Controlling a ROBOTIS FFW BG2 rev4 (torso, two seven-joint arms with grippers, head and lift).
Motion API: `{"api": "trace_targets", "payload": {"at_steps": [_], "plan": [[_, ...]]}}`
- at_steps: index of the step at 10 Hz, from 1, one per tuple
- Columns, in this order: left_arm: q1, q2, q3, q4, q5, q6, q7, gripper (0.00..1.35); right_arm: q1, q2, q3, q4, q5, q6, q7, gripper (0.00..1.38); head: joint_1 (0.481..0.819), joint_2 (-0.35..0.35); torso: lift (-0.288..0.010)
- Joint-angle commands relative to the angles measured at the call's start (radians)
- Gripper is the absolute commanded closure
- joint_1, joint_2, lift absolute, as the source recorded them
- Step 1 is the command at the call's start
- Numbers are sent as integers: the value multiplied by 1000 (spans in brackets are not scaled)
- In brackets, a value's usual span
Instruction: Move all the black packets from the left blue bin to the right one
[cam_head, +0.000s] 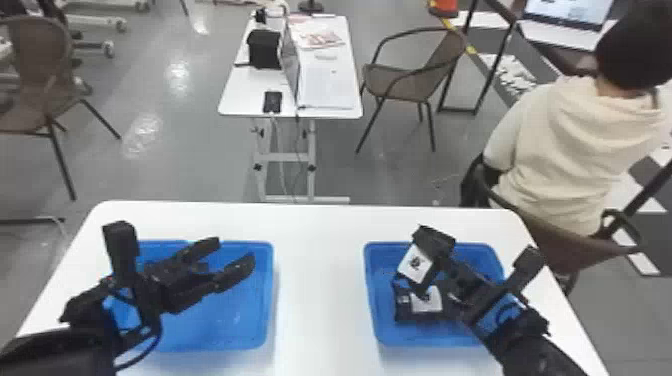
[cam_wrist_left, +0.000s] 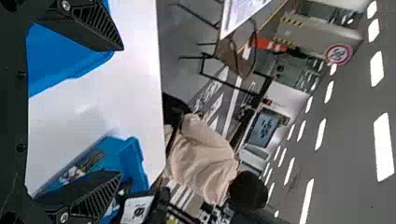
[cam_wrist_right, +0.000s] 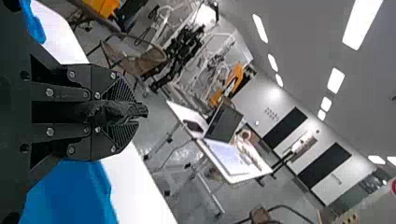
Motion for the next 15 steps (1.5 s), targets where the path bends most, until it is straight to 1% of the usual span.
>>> {"api": "trace_targets", "payload": {"at_steps": [1, 2, 3, 4, 5, 6, 7, 8, 9, 10, 11, 12, 13, 14, 15], "plan": [[65, -18, 56, -82, 14, -51, 64, 203, -24, -7, -72, 73, 97, 0, -25, 1276, 695, -102, 0], [89, -49, 102, -91, 32, -79, 97, 225, -41, -12, -104, 125, 120, 9, -41, 1240, 695, -103, 0], [100, -68, 139, -94, 30, -87, 101, 225, -47, -20, -121, 151, 136, 14, -51, 900, 695, -104, 0], [108, -68, 157, -97, 24, -85, 106, 225, -18, -17, -122, 80, 159, 12, -117, 314, 695, -105, 0], [111, -64, 162, -100, 23, -76, 118, 225, 22, 0, -122, -8, 172, 11, -170, 12, 695, -106, 0], [115, -57, 168, -102, 18, -70, 140, 220, 50, 19, -122, -79, 209, -28, -179, 98, 695, -108, 0], [120, -53, 178, -102, -6, -51, 164, 222, 100, 48, -122, -205, 265, -54, -235, 197, 695, -103, 0], [126, -58, 195, -113, -71, -30, 210, 226, 143, 75, -122, -308, 270, -67, -263, 252, 695, -91, 0], [114, -64, 217, -122, -169, 39, 236, 226, 174, 82, -118, -374, 225, -77, -255, 269, 695, -77, 0], [82, -47, 237, -122, -270, 113, 207, 228, 189, 82, -102, -424, 202, -77, -240, 269, 695, -53, 0], [49, -9, 218, -120, -361, 200, 172, 229, 199, 82, -89, -452, 166, -77, -226, 271, 695, -29, 0], [11, 23, 182, -93, -398, 265, 182, 229, 212, 82, -82, -473, 129, -77, -217, 271, 695, -15, 0], [-32, 22, 182, -39, -424, 298, 189, 229, 220, 82, -73, -479, 115, -77, -214, 271, 695, 13, 0], [-84, 0, 182, 18, -479, 329, 196, 229, 228, 82, -72, -481, 104, -77, -209, 271, 695, 30, 0], [-136, -10, 185, 119, -487, 312, 196, 229, 229, 82, -70, -479, 98, -77, -206, 271, 695, 39, 0]]}}
